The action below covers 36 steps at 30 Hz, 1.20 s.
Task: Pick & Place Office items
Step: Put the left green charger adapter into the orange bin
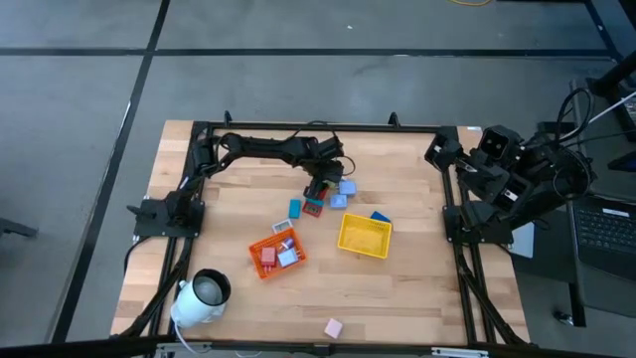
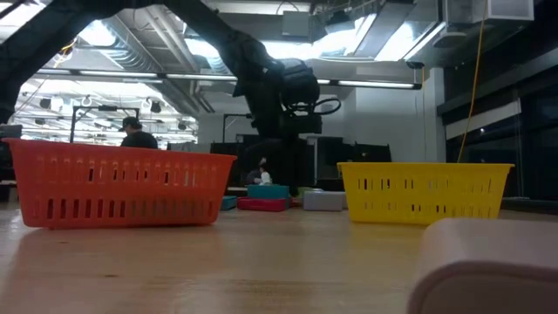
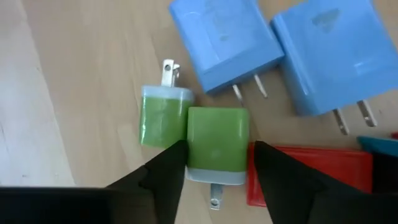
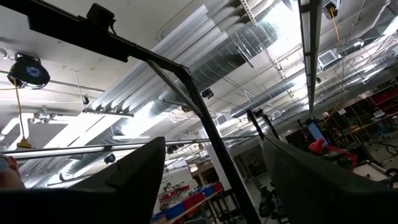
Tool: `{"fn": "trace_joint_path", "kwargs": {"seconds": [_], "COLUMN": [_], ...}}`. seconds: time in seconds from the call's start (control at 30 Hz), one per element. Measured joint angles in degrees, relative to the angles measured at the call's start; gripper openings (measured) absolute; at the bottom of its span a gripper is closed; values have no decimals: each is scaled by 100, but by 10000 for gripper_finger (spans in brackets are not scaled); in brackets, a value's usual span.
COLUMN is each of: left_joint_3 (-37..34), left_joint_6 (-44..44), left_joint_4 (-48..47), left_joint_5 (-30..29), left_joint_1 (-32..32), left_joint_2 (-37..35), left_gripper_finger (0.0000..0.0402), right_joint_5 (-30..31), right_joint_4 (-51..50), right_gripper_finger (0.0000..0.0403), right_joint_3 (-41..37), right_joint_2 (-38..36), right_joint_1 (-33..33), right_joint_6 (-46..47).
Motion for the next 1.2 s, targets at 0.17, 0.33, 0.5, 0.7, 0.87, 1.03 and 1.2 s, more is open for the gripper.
{"fn": "trace_joint_path", "kwargs": {"seconds": [0.17, 0.33, 0.5, 0.7, 0.87, 1.03, 1.2], "left_joint_3": [0, 0, 0, 0, 0, 0, 0], "left_joint_6": [-237, -521, -901, -1223, -1457, -1916, -2492], "left_joint_4": [8, -15, -2, -841, -2096, -2786, -3016], "left_joint_5": [13, -33, -22, 247, 813, 1121, 1089], "left_joint_1": [1, 26, 162, 266, 213, -107, -699], "left_joint_2": [3, -52, -421, -1035, -1497, -2010, -2474], "left_gripper_finger": [142, 136, 136, 135, 135, 135, 135], "right_joint_5": [0, 1, 0, 0, 0, 0, -1], "right_joint_4": [-1, -1, -1, 1, 0, -1, -3], "right_gripper_finger": [277, 277, 277, 277, 277, 277, 277], "right_joint_3": [0, 0, 0, 0, 0, 0, 0], "right_joint_2": [0, 0, 0, 0, 0, 0, 0], "right_joint_1": [12, 12, 12, 12, 12, 12, 12], "right_joint_6": [-2, -3, -4, -6, -49, -118, -131]}}
